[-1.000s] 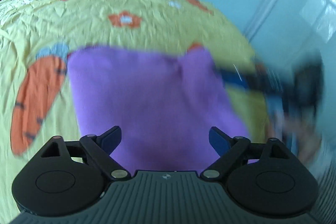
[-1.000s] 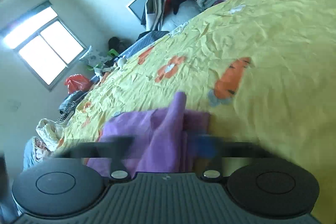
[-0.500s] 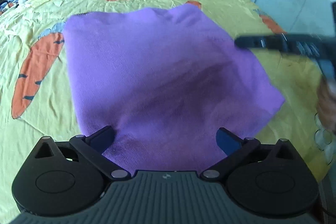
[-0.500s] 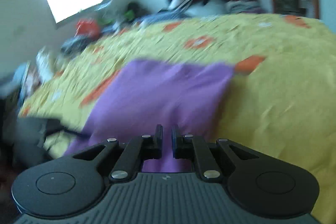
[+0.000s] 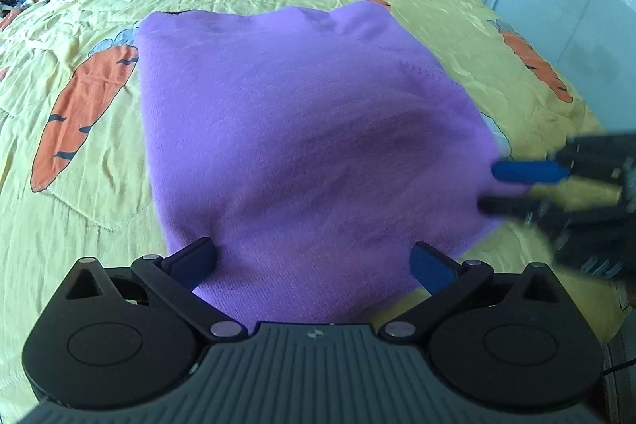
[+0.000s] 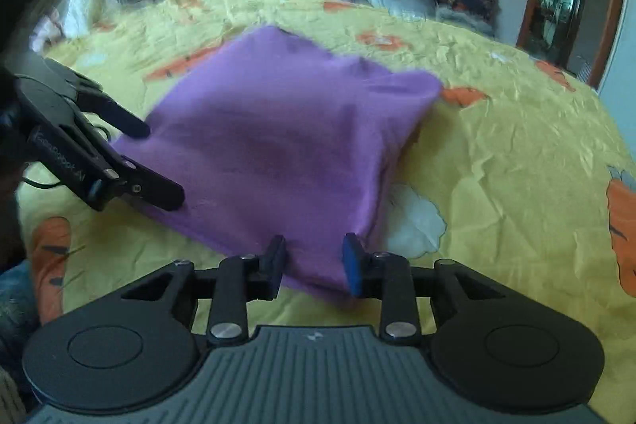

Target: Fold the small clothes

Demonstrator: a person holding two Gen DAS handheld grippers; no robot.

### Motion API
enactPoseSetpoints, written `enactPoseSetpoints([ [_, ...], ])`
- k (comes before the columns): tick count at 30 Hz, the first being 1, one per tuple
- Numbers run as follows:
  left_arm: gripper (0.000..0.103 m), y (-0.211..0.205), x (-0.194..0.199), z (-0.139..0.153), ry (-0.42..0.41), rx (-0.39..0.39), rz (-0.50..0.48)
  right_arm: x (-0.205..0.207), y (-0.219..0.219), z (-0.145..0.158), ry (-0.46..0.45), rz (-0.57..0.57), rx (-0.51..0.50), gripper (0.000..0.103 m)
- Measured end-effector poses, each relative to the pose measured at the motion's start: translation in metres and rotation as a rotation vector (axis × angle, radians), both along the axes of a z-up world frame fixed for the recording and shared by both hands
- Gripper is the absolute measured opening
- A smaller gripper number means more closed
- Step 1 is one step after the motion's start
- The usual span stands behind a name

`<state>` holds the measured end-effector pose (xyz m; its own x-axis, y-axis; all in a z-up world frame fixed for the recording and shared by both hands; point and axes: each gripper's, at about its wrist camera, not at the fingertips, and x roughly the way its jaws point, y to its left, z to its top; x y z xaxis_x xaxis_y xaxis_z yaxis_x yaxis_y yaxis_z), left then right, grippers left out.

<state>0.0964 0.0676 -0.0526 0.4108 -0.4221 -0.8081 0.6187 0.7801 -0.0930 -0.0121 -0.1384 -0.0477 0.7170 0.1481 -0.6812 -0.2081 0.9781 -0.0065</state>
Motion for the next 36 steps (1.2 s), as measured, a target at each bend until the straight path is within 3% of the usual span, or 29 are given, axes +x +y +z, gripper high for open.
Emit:
enactPoseSetpoints([
  [2, 0.103, 0.0, -0.001, 0.0, -0.003, 0.003, 0.004, 0.006, -0.005, 0.011, 0.002, -0.032, 0.038, 0.034],
  [4, 0.103, 0.0, -0.001, 0.0, -0.007, 0.005, 0.008, 0.017, 0.0, 0.023, -0.056, -0.05, 0.0, 0.062],
  [5, 0.103, 0.0, -0.001, -0.001, -0.008, 0.006, 0.009, 0.027, 0.002, 0.025, -0.08, -0.05, -0.004, 0.086],
  [7, 0.103, -0.001, -0.001, -0.001, -0.01, 0.006, 0.014, 0.052, 0.003, 0.028, -0.125, -0.031, 0.019, 0.092],
  [11, 0.103, -0.001, -0.002, -0.001, -0.012, 0.009, 0.022, 0.118, 0.004, 0.007, -0.046, 0.016, -0.021, 0.092],
  [12, 0.103, -0.001, -0.002, -0.001, -0.014, 0.009, 0.022, 0.131, 0.001, -0.003, -0.018, 0.011, -0.059, 0.103],
  [15, 0.103, 0.005, -0.005, 0.005, -0.014, -0.016, 0.041, 0.142, -0.023, -0.003, 0.02, -0.04, 0.055, 0.103],
  [18, 0.103, 0.023, 0.004, 0.018, -0.01, -0.093, 0.1, 0.133, -0.014, 0.007, -0.016, -0.093, -0.024, 0.103],
  [20, 0.103, 0.035, 0.022, 0.026, -0.02, -0.132, 0.159, 0.127, -0.013, 0.009, -0.011, -0.106, -0.016, 0.103],
  [28, 0.103, 0.042, 0.108, 0.022, 0.111, -0.209, 0.232, 0.125, -0.019, 0.013, -0.024, -0.116, -0.019, 0.103],
  [34, 0.103, 0.014, 0.113, 0.032, -0.003, -0.187, 0.241, 0.13, -0.017, 0.023, -0.146, -0.063, -0.04, 0.102],
  [35, 0.103, 0.009, 0.111, 0.033, -0.02, -0.19, 0.226, 0.135, -0.018, 0.023, -0.149, -0.019, -0.002, 0.08],
  [36, 0.103, 0.002, 0.109, 0.034, -0.034, -0.191, 0.207, 0.143, -0.02, 0.021, -0.126, 0.014, 0.041, 0.039],
])
